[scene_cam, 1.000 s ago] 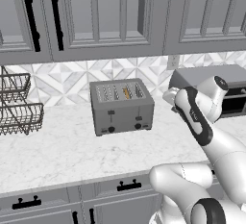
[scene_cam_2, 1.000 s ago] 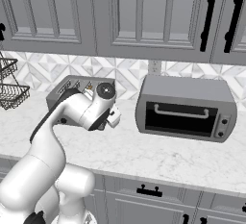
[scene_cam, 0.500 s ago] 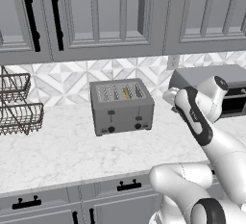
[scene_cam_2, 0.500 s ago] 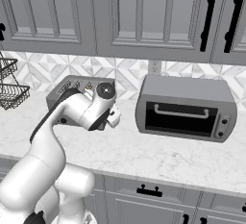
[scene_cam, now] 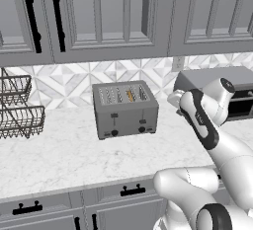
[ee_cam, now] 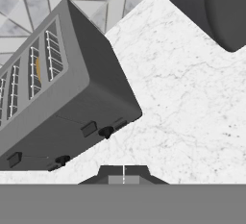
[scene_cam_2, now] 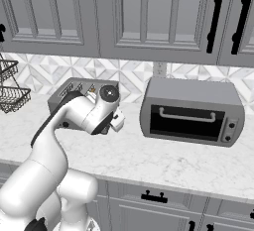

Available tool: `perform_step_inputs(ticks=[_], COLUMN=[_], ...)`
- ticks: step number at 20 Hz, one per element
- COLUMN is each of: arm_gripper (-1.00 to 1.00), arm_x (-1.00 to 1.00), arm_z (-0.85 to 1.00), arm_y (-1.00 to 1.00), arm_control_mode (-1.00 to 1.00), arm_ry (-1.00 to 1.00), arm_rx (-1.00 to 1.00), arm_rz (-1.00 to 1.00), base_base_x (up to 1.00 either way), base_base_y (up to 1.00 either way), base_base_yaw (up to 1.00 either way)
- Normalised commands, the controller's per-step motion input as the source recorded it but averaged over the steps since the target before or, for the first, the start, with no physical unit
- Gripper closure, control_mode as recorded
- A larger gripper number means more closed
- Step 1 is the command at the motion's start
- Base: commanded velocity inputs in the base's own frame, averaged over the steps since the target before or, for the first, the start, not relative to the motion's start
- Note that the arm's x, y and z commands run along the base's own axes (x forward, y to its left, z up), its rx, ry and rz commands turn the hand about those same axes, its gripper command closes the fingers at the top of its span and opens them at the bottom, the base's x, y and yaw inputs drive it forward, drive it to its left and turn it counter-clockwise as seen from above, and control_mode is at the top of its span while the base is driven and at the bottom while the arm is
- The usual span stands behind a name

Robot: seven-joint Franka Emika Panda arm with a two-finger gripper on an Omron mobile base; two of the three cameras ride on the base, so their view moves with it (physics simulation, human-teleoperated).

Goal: Start the toaster. Once the lever pops up, take the bread to the plate on the dining counter.

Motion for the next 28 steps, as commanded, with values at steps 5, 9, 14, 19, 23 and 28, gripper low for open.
perform_step_inputs(ticks=[5, 9, 14, 19, 23, 28], arm_gripper=[1.0, 1.0, 1.0, 1.0, 1.0, 1.0], arm_x=[0.0, 0.0, 0.0, 0.0, 0.0, 0.0], arm_z=[0.0, 0.0, 0.0, 0.0, 0.0, 0.0], arm_y=[0.0, 0.0, 0.0, 0.0, 0.0, 0.0], arm_control_mode=[-1.0, -1.0, -1.0, -1.0, -1.0, -1.0], arm_ry=[0.0, 0.0, 0.0, 0.0, 0.0, 0.0], arm_rx=[0.0, 0.0, 0.0, 0.0, 0.0, 0.0], arm_rz=[0.0, 0.0, 0.0, 0.0, 0.0, 0.0], base_base_x=[0.0, 0.0, 0.0, 0.0, 0.0, 0.0], base_base_y=[0.0, 0.0, 0.0, 0.0, 0.0, 0.0], base_base_yaw=[0.0, 0.0, 0.0, 0.0, 0.0, 0.0])
